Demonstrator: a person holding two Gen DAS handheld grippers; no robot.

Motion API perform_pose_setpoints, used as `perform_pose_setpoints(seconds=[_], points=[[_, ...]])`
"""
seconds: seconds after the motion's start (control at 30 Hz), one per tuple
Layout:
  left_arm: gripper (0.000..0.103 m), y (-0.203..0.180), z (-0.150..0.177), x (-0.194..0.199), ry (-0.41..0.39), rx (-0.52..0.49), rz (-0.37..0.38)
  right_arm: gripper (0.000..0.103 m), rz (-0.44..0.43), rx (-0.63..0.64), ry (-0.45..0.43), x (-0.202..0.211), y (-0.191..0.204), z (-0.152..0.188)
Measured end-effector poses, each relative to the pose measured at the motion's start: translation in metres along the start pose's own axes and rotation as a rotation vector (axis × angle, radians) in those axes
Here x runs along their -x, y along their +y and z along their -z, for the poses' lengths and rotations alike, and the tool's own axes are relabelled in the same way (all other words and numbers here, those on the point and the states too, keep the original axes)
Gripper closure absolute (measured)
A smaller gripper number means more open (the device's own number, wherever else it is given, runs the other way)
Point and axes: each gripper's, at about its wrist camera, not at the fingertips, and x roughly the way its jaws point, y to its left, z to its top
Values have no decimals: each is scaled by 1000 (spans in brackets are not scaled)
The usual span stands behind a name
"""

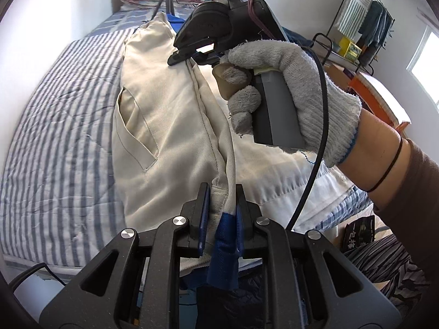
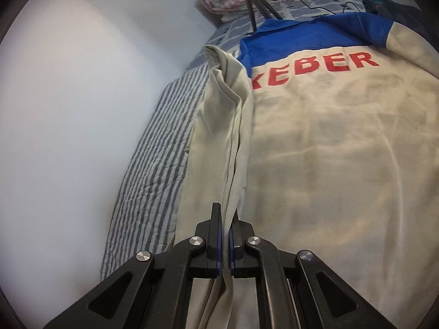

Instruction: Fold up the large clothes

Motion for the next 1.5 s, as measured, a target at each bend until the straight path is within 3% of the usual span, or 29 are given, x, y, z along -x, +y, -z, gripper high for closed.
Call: perform_pose_setpoints(seconds=[0.27, 0.33, 0.4, 0.5, 0.53, 0.6, 0.8, 0.9, 1.07, 1.27, 1.5], points=[[87, 9, 8, -11, 44, 1, 28, 102, 59, -38, 46, -17, -30, 11], [85, 11, 9, -10, 51, 4, 54, 102, 77, -30, 61, -24, -32, 14], [77, 14, 11, -4, 53, 8, 95, 101, 78, -21, 59, -24, -30, 13], [73, 22, 15, 11, 53, 20, 147, 88, 89, 24, 72, -15, -22, 10], [73, 26, 17, 20, 44, 27, 165, 76, 103, 51, 63, -10, -19, 8], [73, 34, 18, 38, 11, 28, 181, 72, 119, 118, 31, 12, -12, 8], [73, 81, 10, 73, -140, 124, 47, 68, 89, 271, -77, 79, 4, 1], [73, 97, 7, 63, -123, 186, 52, 63, 60, 312, -118, 97, 12, -8], [73, 85, 15, 27, -31, 131, 51, 63, 49, 396, -143, 112, 30, -17], [73, 71, 15, 13, 1, 138, 54, 69, 67, 437, -136, 84, 40, -37], [73, 79, 1, 9, -40, 174, 36, 74, 58, 446, -94, 1, 53, -76]])
